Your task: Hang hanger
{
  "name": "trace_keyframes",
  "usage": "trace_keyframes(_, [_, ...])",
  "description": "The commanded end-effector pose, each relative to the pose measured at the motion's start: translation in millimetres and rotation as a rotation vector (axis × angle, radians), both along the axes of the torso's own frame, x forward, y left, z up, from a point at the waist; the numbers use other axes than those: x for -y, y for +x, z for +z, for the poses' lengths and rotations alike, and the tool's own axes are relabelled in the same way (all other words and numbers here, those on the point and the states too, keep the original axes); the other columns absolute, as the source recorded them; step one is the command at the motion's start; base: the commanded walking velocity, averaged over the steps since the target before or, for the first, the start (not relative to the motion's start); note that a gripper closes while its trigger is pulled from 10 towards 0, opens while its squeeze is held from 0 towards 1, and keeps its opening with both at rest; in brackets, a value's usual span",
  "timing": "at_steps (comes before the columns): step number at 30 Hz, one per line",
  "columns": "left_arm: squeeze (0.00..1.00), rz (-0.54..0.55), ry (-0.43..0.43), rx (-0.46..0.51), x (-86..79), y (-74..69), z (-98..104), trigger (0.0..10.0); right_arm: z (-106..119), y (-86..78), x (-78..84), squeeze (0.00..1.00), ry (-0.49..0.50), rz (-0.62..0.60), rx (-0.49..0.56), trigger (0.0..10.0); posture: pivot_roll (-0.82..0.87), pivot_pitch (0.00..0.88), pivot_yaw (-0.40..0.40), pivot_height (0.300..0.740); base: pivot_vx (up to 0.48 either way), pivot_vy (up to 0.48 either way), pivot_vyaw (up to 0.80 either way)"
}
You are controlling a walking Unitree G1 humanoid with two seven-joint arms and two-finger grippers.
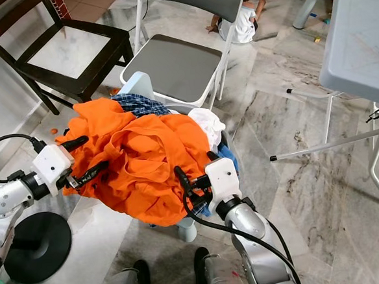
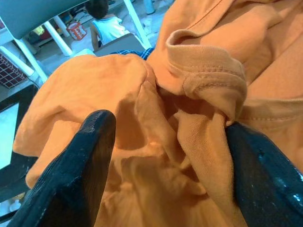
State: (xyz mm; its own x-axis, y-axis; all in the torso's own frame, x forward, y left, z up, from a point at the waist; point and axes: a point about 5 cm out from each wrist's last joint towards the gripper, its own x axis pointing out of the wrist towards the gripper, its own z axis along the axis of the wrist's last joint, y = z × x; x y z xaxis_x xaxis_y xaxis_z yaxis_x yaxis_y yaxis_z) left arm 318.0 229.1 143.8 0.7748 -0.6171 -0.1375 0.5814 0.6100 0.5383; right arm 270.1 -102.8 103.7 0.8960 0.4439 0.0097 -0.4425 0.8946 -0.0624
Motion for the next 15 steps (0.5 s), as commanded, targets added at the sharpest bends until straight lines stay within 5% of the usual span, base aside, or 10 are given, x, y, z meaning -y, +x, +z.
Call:
trace_keyframes(1, [0.0, -0.041, 0.019, -0.024, 6.2, -0.8, -6.0, 10.0, -5.9, -3.9, 0.7, 0.0, -0.006, 0.0, -0.023, 10.0, 0.04, 0.3, -0.033, 0.74, 0.0, 0.0, 0.0])
trace_keyframes(15, [0.0, -0.109, 0.021, 0.0, 19.2, 1.6, -0.9, 10.0, -7.0, -6.6, 2.6, 0.0, -0.009, -0.011, -0.024, 10.0, 0.02, 0.298, -0.023, 0.74, 0.0, 0.0, 0.0])
